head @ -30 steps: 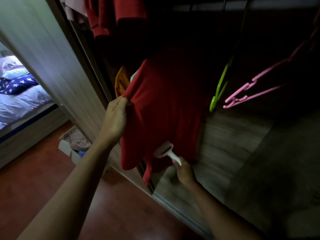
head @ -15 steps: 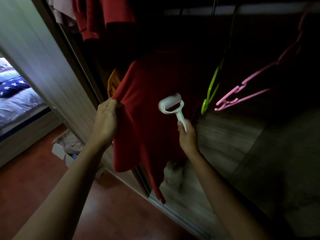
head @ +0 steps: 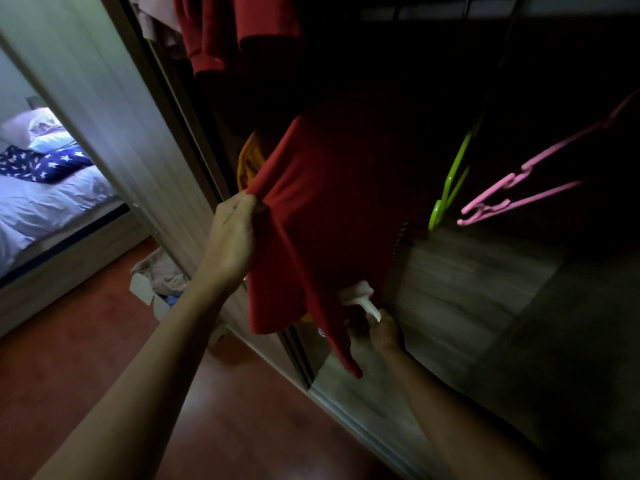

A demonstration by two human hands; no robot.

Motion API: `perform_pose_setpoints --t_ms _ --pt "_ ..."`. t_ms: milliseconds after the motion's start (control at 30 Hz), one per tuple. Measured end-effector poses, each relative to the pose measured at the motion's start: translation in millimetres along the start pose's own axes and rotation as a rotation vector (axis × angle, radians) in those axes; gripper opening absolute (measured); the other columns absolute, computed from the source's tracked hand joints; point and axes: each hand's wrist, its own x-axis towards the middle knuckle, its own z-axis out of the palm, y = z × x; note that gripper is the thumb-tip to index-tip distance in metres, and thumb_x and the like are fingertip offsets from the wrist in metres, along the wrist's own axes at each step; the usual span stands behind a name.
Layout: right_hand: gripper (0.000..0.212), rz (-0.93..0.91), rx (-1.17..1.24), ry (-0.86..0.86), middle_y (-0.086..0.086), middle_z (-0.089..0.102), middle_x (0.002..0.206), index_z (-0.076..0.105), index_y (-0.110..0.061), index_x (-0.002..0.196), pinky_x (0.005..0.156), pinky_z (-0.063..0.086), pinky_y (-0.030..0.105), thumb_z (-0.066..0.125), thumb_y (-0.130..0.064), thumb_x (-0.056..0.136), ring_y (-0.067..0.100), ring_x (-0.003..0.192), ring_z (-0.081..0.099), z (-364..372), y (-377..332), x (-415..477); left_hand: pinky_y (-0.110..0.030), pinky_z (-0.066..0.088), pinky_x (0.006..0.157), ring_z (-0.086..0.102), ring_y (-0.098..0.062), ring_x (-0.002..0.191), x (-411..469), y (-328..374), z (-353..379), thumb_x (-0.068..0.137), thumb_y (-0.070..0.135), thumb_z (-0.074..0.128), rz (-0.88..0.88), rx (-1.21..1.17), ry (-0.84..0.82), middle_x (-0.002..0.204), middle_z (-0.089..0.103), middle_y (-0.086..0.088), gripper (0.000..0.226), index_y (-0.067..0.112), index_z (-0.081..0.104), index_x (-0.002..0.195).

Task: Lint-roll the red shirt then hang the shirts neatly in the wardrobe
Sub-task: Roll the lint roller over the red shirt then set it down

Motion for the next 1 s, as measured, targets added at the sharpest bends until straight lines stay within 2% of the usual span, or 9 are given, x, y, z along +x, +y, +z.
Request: perform_pose_setpoints --t_ms 67,167,233,367,567,667,800,933,1000 --pt "0.03 -0.099 0.013 0.053 0.021 0.064 0.112 0.058 0.004 0.122 0.066 0.031 0.018 0.05 -0.019 0.103 0.037 0.108 0.062 -13 -17 8 -0.015 0.038 0.053 0.039 0.002 0.049 0 0 2 0.105 0.023 0.033 -0.013 0.0 0.021 0.062 0.038 0.009 0.037 0.02 0.039 0.069" --pt "0.024 -0.292 0.063 0.133 0.015 0.061 0.088 0.061 0.0 0.106 0.069 0.034 0.026 0.052 -0.022 0.103 0.028 0.079 0.059 -33 -57 11 -0.014 0.034 0.048 0.037 -0.005 0.052 1 -4 2 0.105 0.023 0.033 -0.017 -0.002 0.007 0.059 0.035 0.008 0.039 0.023 0.037 0.066" --pt "0.022 -0.421 0.125 0.183 0.009 0.059 0.083 0.062 -0.003 0.101 0.068 0.036 0.028 0.052 -0.023 0.103 0.021 0.073 0.054 -48 -91 8 -0.019 0.034 0.05 0.035 -0.01 0.052 1 -6 2 0.104 0.026 0.035 -0.032 -0.011 -0.019 0.055 0.035 0.01 0.04 0.023 0.037 0.064" --pt "0.022 -0.627 0.246 0.198 -0.003 0.057 0.075 0.058 -0.014 0.1 0.057 0.039 0.016 0.047 -0.033 0.104 0.004 0.062 0.052 -77 -165 -19 -0.031 0.03 0.056 0.036 -0.02 0.057 1 -13 2 0.092 0.037 0.035 -0.051 0.003 -0.093 0.059 0.038 0.003 0.031 0.021 0.04 0.066" --pt "0.024 -0.846 0.372 0.1 0.007 0.055 0.075 0.053 -0.006 0.094 0.053 0.04 0.015 0.046 -0.025 0.105 0.005 0.056 0.047 -90 -213 -73 -0.028 0.025 0.051 0.032 -0.002 0.041 8 -23 13 0.099 0.02 0.042 -0.075 0.009 -0.088 0.045 0.037 0.014 0.041 0.024 0.041 0.058" --pt "0.016 -0.823 0.331 0.043 0.003 0.055 0.074 0.055 -0.015 0.098 0.054 0.039 0.018 0.048 -0.029 0.104 0.004 0.056 0.048 -76 -196 -71 -0.029 0.026 0.052 0.033 -0.004 0.043 6 -24 16 0.094 0.024 0.043 -0.066 0.02 -0.093 0.047 0.039 0.013 0.044 0.03 0.045 0.05" --pt "0.015 -0.683 0.238 -0.037 -0.008 0.055 0.074 0.057 -0.018 0.105 0.062 0.04 0.015 0.049 -0.03 0.103 -0.002 0.061 0.052 -44 -127 -57 -0.032 0.031 0.059 0.038 -0.016 0.052 3 -23 14 0.098 0.027 0.04 -0.027 0.017 -0.137 0.059 0.043 -0.003 0.035 0.015 0.049 0.067" --pt "0.014 -0.492 0.08 -0.205 -0.01 0.055 0.077 0.057 -0.028 0.104 0.063 0.041 0.02 0.047 -0.037 0.104 -0.001 0.065 0.053 -23 -53 -51 -0.033 0.032 0.059 0.037 -0.02 0.053 2 -25 15 0.096 0.035 0.038 -0.046 0.003 -0.149 0.061 0.041 -0.006 0.036 0.013 0.049 0.071" --pt "0.021 -0.415 -0.017 -0.257 -0.009 0.056 0.082 0.057 -0.026 0.113 0.064 0.042 0.019 0.045 -0.041 0.103 0.002 0.069 0.054 -22 -33 -51 -0.036 0.034 0.063 0.039 -0.022 0.057 1 -24 15 0.09 0.041 0.038 -0.054 -0.005 -0.153 0.064 0.044 -0.008 0.036 0.013 0.05 0.071"
